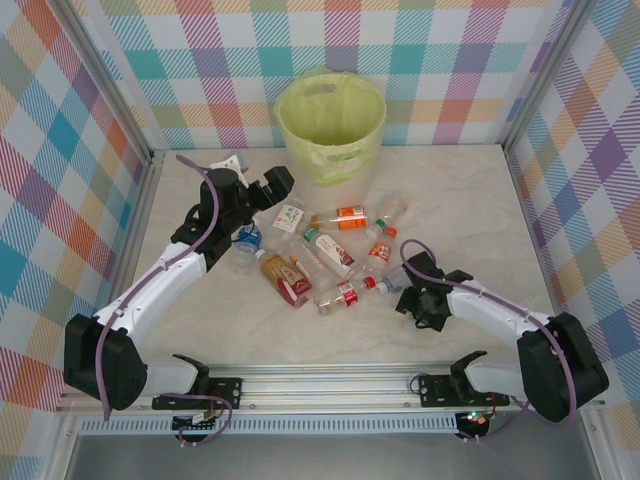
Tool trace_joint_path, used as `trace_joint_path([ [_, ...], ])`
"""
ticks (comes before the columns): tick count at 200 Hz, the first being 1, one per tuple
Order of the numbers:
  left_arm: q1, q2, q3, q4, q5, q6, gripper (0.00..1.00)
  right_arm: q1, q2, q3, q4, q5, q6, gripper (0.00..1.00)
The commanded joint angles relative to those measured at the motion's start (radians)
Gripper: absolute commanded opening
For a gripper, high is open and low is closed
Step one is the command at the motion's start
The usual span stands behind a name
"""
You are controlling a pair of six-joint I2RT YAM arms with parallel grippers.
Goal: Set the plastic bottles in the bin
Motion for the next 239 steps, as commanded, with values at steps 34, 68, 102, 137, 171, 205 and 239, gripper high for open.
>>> trace_joint_path([
  [34, 0.006, -0.03, -0.017, 0.005, 0.02, -0.014, 1.0, 0.001, -0.094, -0.069, 0.073, 0.105, -0.035, 0.55],
  [68, 0.006, -0.026, -0.015, 0.004, 0.041, -0.007, 1.0, 0.001, -0.203, -0.089, 0.067, 0.15, -0.041, 0.52],
  [102, 0.006, -0.026, -0.025, 0.024, 0.098, 0.023, 1.0, 0.001, -0.307, -0.044, 0.037, 0.193, -0.167, 0.49],
  [137, 0.006, -0.027, -0.066, 0.114, 0.204, 0.028, 1.0, 0.001, -0.382, -0.005, 0.169, 0.105, -0.337, 0.49],
  [171, 0.002, -0.022, -0.075, 0.175, 0.345, 0.033, 1.0, 0.001, -0.383, 0.018, 0.361, -0.075, -0.433, 0.49],
  [205, -0.019, -0.019, -0.084, 0.186, 0.36, 0.017, 1.0, 0.001, -0.3, 0.078, 0.464, -0.186, -0.485, 0.48],
  [239, -0.023, 0.047, -0.104, 0.304, 0.406, -0.162, 1.0, 0.014, -0.158, 0.148, 0.575, -0.371, -0.555, 0.49],
])
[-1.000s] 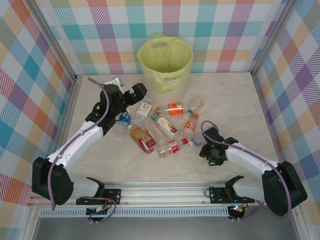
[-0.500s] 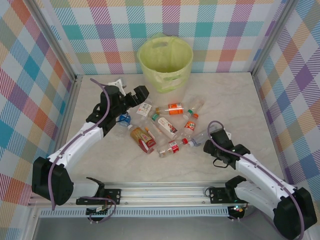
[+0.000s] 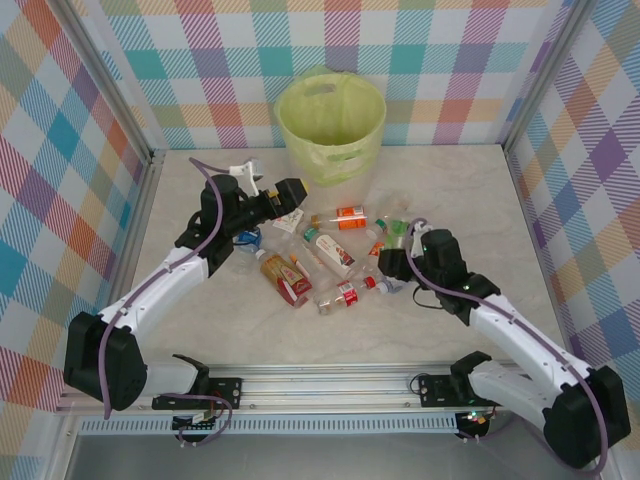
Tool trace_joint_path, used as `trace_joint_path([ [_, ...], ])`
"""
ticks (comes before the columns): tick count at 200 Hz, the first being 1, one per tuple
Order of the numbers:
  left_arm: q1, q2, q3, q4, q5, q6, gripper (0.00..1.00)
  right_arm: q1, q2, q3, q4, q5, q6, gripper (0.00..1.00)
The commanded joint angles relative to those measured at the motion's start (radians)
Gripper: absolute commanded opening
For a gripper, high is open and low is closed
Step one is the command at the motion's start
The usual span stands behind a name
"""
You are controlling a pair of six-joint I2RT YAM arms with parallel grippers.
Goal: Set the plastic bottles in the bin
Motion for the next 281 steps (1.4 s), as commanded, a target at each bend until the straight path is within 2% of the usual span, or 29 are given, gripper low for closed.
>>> trace_joint_path([
  [1, -0.017, 0.047, -0.023, 0.138, 0.075, -0.13, 1.0, 0.011, 0.075, 0.06, 0.141, -0.173, -0.08, 0.49],
  [38, -0.068, 0.144, 0.041, 0.118, 0.137, -0.159, 1.0, 0.028, 0.213, 0.154, 0.193, -0.291, -0.112, 0.49],
  [67, -0.118, 0.172, 0.091, 0.068, 0.123, -0.136, 1.0, 0.06, 0.286, 0.222, 0.167, -0.374, -0.184, 0.5],
  [128, -0.176, 0.219, 0.214, -0.137, 0.048, -0.037, 0.98, 0.112, 0.351, 0.32, 0.106, -0.397, -0.242, 0.52],
  [173, -0.181, 0.229, 0.283, -0.307, 0.002, 0.022, 0.86, 0.132, 0.344, 0.343, 0.064, -0.405, -0.281, 0.52],
  [231, -0.19, 0.261, 0.344, -0.442, 0.026, 0.105, 0.7, 0.142, 0.351, 0.397, -0.021, -0.405, -0.33, 0.52],
  [258, -0.19, 0.266, 0.381, -0.465, 0.035, 0.153, 0.59, 0.141, 0.356, 0.418, -0.068, -0.412, -0.357, 0.58],
  [281, -0.19, 0.265, 0.408, -0.505, -0.003, 0.172, 0.57, 0.141, 0.347, 0.415, -0.083, -0.404, -0.376, 0.69],
])
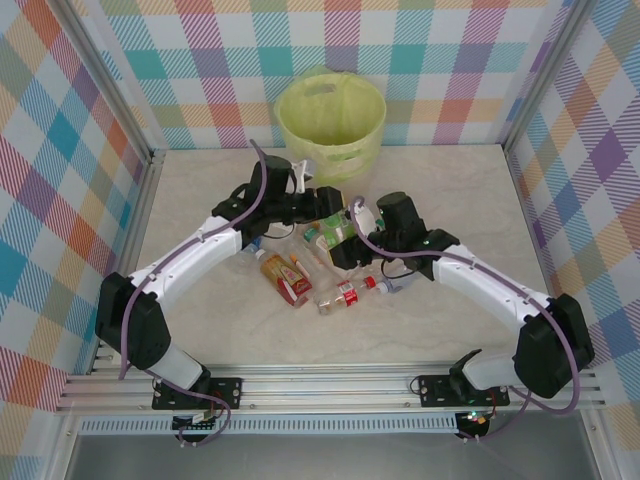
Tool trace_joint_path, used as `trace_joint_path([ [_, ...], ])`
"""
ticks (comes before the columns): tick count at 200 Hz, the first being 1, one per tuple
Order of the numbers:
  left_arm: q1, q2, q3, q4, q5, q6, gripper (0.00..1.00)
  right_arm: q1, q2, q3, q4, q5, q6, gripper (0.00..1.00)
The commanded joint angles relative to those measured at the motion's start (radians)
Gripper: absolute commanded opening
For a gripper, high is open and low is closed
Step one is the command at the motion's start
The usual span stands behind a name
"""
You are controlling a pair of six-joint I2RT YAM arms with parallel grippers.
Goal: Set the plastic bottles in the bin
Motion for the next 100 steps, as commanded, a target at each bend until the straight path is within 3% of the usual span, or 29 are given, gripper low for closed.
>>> trace_joint_path([
  [1, -0.013, 0.019, 0.038, -0.073, -0.03, 0.09, 0.57, 0.01, -0.017, 0.045, 0.0, -0.041, -0.061, 0.7],
  [32, -0.007, 0.015, 0.054, -0.051, -0.063, 0.099, 0.55, 0.01, -0.063, 0.023, -0.008, -0.01, -0.07, 0.83],
  [79, -0.002, 0.0, 0.072, 0.029, -0.126, 0.116, 0.54, 0.01, -0.193, -0.064, 0.049, 0.136, -0.03, 1.0],
  [100, -0.001, -0.009, 0.081, 0.061, -0.194, 0.133, 0.53, 0.01, -0.259, -0.117, 0.105, 0.212, 0.014, 1.0],
])
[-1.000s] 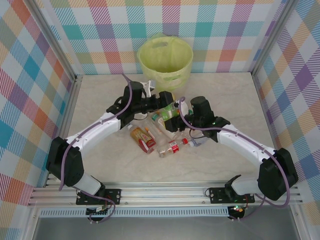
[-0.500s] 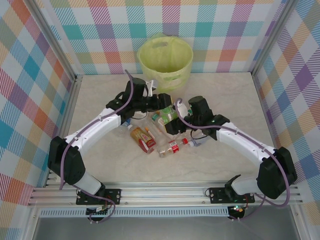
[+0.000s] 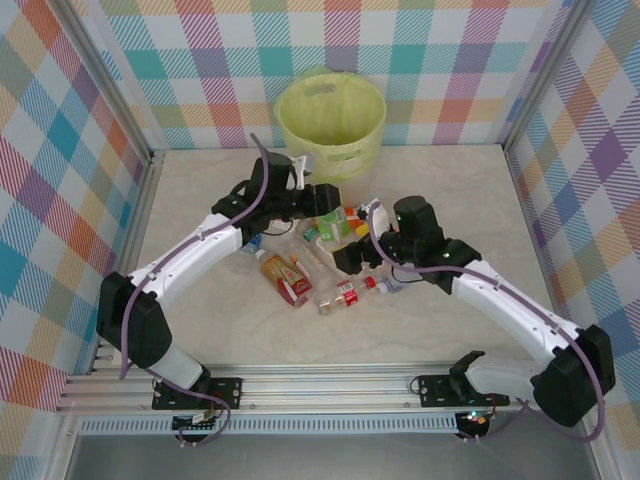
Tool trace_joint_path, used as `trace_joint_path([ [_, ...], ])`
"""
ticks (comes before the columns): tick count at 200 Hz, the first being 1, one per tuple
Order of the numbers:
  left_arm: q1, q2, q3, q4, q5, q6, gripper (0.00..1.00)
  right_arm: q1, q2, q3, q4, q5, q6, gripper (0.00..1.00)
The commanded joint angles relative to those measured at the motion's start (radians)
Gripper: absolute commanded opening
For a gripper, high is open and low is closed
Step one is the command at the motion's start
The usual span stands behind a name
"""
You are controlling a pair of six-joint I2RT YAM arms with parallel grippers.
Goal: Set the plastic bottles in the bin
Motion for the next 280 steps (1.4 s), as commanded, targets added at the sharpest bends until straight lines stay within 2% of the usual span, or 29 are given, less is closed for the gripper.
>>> trace_joint_path([
  [1, 0.0, -0.019, 0.048, 0.08, -0.089, 0.04, 0.53, 0.008, -0.07, -0.055, 0.08, 0.106, 0.047, 1.0],
  [45, 0.001, -0.023, 0.124, 0.19, -0.177, 0.108, 0.53, 0.008, -0.18, -0.145, 0.161, 0.352, 0.135, 1.0],
  [70, 0.001, 0.0, 0.199, 0.287, -0.235, 0.17, 0.53, 0.009, -0.229, -0.195, 0.204, 0.415, 0.153, 1.0],
  [116, 0.01, 0.109, 0.308, 0.485, -0.386, 0.271, 0.52, 0.008, -0.287, -0.241, 0.229, 0.485, 0.136, 1.0],
  [160, 0.039, 0.234, 0.457, 0.537, -0.409, 0.266, 0.52, 0.008, -0.296, -0.234, 0.21, 0.48, 0.132, 1.0],
  [183, 0.05, 0.306, 0.476, 0.639, -0.432, 0.289, 0.52, 0.008, -0.287, -0.23, 0.232, 0.467, 0.155, 1.0],
  [219, 0.069, 0.446, 0.68, 0.5, -0.422, 0.331, 0.52, 0.009, -0.27, -0.231, 0.257, 0.448, 0.191, 1.0],
  [252, 0.087, 0.601, 0.916, 0.325, -0.404, 0.286, 0.52, 0.008, -0.272, -0.234, 0.239, 0.473, 0.215, 1.0],
  [280, 0.089, 0.618, 0.855, 0.394, -0.394, 0.331, 0.54, 0.009, -0.3, -0.238, 0.205, 0.51, 0.231, 1.0],
])
